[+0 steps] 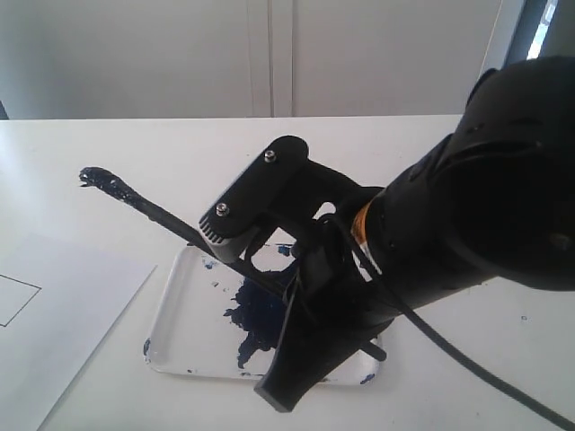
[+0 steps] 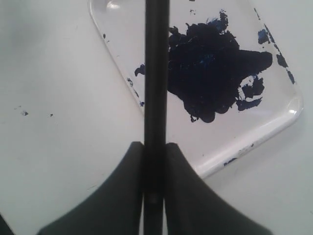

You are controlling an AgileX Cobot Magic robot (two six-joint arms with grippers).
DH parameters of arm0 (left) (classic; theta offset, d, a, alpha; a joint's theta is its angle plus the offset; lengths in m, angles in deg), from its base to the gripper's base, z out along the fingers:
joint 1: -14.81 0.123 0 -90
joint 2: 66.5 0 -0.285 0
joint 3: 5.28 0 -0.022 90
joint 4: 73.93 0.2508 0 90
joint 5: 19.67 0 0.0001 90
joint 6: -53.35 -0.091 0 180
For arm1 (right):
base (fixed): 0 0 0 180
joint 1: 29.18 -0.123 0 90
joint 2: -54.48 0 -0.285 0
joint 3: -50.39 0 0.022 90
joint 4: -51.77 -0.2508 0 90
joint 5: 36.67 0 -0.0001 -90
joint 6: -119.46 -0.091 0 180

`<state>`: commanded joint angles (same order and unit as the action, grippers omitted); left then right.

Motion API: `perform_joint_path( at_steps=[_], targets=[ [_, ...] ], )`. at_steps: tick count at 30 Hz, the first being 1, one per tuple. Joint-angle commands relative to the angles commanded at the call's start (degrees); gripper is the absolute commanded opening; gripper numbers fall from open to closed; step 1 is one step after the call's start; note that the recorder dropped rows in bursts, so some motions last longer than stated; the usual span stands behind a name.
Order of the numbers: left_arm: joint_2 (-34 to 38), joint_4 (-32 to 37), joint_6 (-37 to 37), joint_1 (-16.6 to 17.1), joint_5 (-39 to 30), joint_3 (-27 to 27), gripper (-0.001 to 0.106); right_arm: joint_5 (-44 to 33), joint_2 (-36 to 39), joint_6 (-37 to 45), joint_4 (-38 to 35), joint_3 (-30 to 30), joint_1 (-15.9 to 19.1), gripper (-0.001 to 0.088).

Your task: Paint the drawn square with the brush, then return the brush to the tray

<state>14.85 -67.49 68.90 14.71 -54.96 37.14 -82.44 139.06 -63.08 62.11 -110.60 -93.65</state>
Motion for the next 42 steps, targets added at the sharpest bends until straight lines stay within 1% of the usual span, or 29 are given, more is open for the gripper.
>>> perform_joint_path(
  at_steps=[3, 5, 7, 9, 10, 11, 14, 15, 22, 26, 32, 37, 42],
  targets=[
    [4.2, 0.6, 3.0, 0.0, 3.9, 0.0, 0.047, -0.4, 0.0, 0.0, 0.1, 0.0, 0.0, 0.0000],
    [6.2, 1.3, 7.3, 0.0, 5.8, 0.0, 0.047, -0.4, 0.0, -0.1, 0.2, 0.0, 0.0, 0.0000],
    [7.6, 4.1, 14.5, 0.0, 7.1, 0.0, 0.047, -0.4, 0.0, -0.1, 0.2, 0.0, 0.0, 0.0000],
    [8.9, 7.9, 25.7, 0.0, 7.5, 0.0, 0.047, -0.4, 0.0, -0.1, 0.2, 0.0, 0.0, 0.0000],
    [9.2, 9.6, 29.4, 0.0, 7.5, 0.0, 0.047, -0.4, 0.0, -0.1, 0.2, 0.0, 0.0, 0.0000],
    [9.5, 11.0, 32.5, 0.0, 7.5, 0.0, 0.047, -0.4, 0.0, -0.1, 0.2, 0.0, 0.0, 0.0000],
    [9.9, 13.6, 38.2, 0.0, 7.5, 0.0, 0.047, -0.4, 0.0, -0.1, 0.2, 0.0, 0.0, 0.0000],
    [9.9, 14.5, 39.7, 0.0, 7.8, 0.0, 0.047, -0.4, 0.0, -0.1, 0.2, 0.0, 0.0, 0.0000],
    [9.9, 14.8, 49.1, 0.0, 11.5, 0.0, 0.047, -0.5, 0.0, -0.1, 0.2, 0.0, 0.0, 0.0000],
    [9.9, 14.8, 54.2, 0.0, 11.6, 0.0, 0.047, -0.6, 0.0, -0.1, 0.2, 0.0, 0.0, 0.0000],
    [10.5, 15.9, 59.5, 0.0, 11.5, 0.0, 0.047, -0.7, 0.0, -0.1, 0.2, 0.0, 0.0, 0.0000],
    [13.2, 15.9, 64.4, 0.0, 11.2, 0.0, 0.047, -0.9, 0.0, -0.1, 0.2, 0.0, 0.0, 0.0000],
    [15.6, 15.8, 67.3, 0.0, 11.7, 0.0, 0.047, -0.9, 0.0, -0.1, 0.2, 0.0, 0.0, 0.0000]
  ],
)
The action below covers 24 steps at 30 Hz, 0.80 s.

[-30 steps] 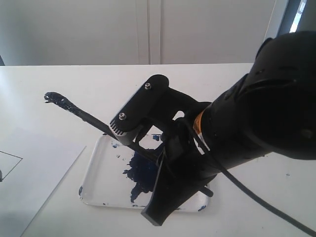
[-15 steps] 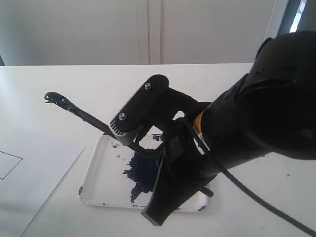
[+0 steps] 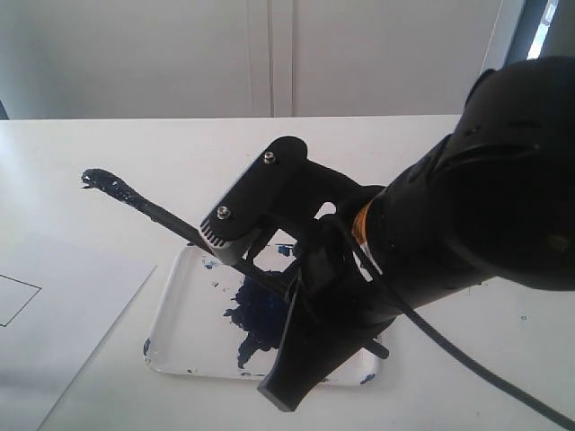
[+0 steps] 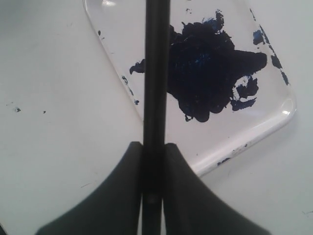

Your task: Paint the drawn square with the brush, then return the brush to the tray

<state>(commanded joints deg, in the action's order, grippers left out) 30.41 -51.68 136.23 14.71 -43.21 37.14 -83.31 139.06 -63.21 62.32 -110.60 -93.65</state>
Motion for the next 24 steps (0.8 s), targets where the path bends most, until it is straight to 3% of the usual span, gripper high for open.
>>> perform_joint_path(
  at_steps=[11, 24],
  targets=[
    [4.0, 1.4, -0.1, 0.0, 0.0, 0.0, 0.047, -0.1, 0.0, 0.0, 0.0, 0.0, 0.0, 0.0000],
    [4.9, 3.6, -18.8, 0.0, 1.3, 0.0, 0.042, 0.0, 0.0, 0.0, 0.0, 0.0, 0.0, 0.0000]
  ],
)
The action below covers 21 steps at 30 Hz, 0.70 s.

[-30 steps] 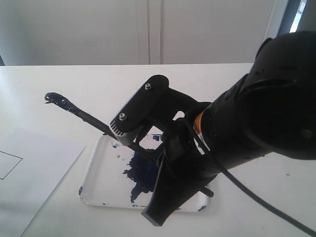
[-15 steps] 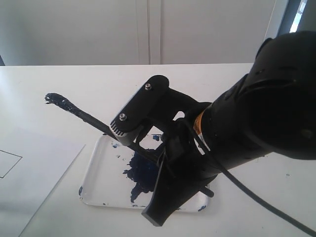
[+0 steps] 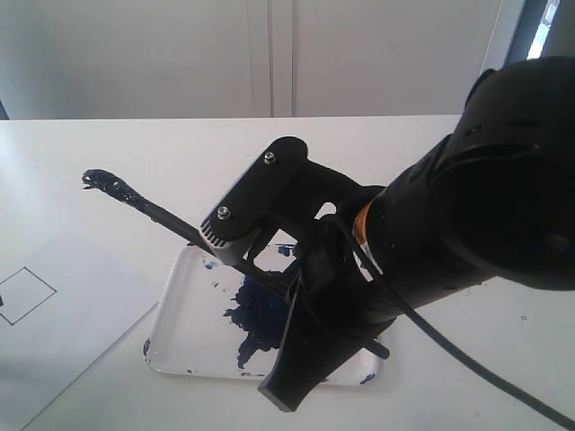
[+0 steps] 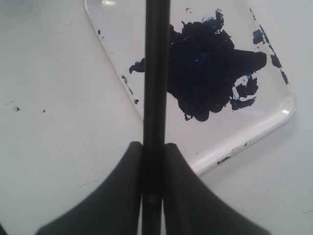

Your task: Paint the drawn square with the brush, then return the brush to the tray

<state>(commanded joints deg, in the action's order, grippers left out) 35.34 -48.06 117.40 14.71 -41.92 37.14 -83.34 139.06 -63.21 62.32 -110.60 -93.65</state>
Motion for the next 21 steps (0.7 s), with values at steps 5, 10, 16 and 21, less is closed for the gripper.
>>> perform_joint_path(
  at_steps=[5, 10, 16, 21],
  targets=[
    [0.0, 0.0, -9.2, 0.0, 0.0, 0.0, 0.040, 0.0, 0.0, 0.0, 0.0, 0.0, 0.0, 0.0000],
    [0.0, 0.0, -18.6, 0.0, -0.2, 0.0, 0.040, -0.2, 0.0, 0.0, 0.0, 0.0, 0.0, 0.0000],
    [0.1, 0.0, -29.1, 0.0, -0.4, 0.1, 0.040, -2.9, 0.0, 0.1, 0.0, 0.0, 0.0, 0.0000],
    [0.7, 0.0, -33.1, 0.0, 0.0, 0.1, 0.040, -5.7, 0.5, 2.7, -1.1, 0.0, 0.0, 0.0000]
  ],
)
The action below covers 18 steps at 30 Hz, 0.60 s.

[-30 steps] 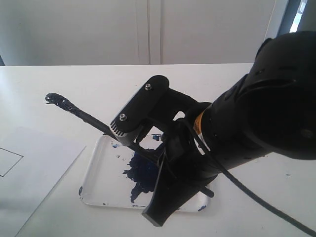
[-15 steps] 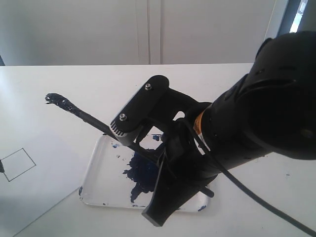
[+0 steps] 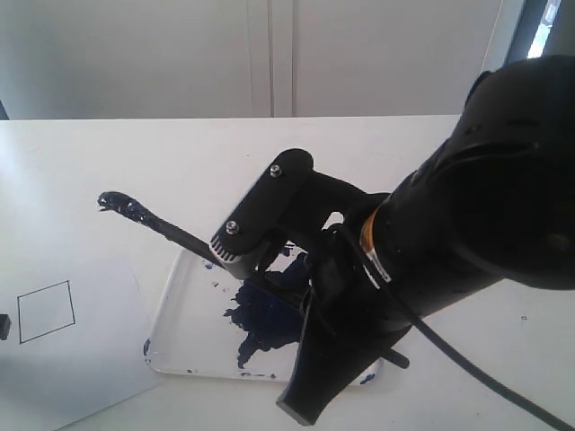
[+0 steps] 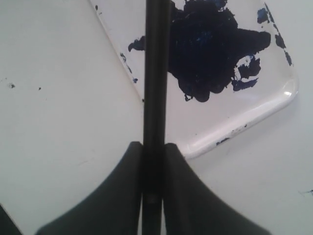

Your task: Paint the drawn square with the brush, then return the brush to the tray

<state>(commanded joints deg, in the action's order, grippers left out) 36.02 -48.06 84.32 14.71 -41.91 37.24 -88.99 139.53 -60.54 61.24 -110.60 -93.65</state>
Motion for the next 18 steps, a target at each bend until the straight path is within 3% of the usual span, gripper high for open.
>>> perform_joint_path(
  at_steps=[4, 10, 15, 18],
  targets=[
    [0.9, -1.1, -0.5, 0.0, 1.2, 0.0, 0.040, 1.4, 2.8, 2.8, -3.0, 0.0, 0.0, 0.0000],
    [1.4, -4.3, -7.7, 0.0, 5.5, 1.7, 0.040, 3.9, 9.2, 4.3, -5.0, -1.3, 0.0, 0.0000],
    [1.4, -4.3, -18.8, 0.0, 6.2, 2.3, 0.040, 3.2, 15.6, 7.6, -7.0, -7.7, -0.1, 0.0000],
    [1.4, -4.3, -20.6, 0.0, 7.3, 2.3, 0.040, 1.7, 18.5, 9.1, -7.7, -10.9, -0.1, 0.0000]
  ],
)
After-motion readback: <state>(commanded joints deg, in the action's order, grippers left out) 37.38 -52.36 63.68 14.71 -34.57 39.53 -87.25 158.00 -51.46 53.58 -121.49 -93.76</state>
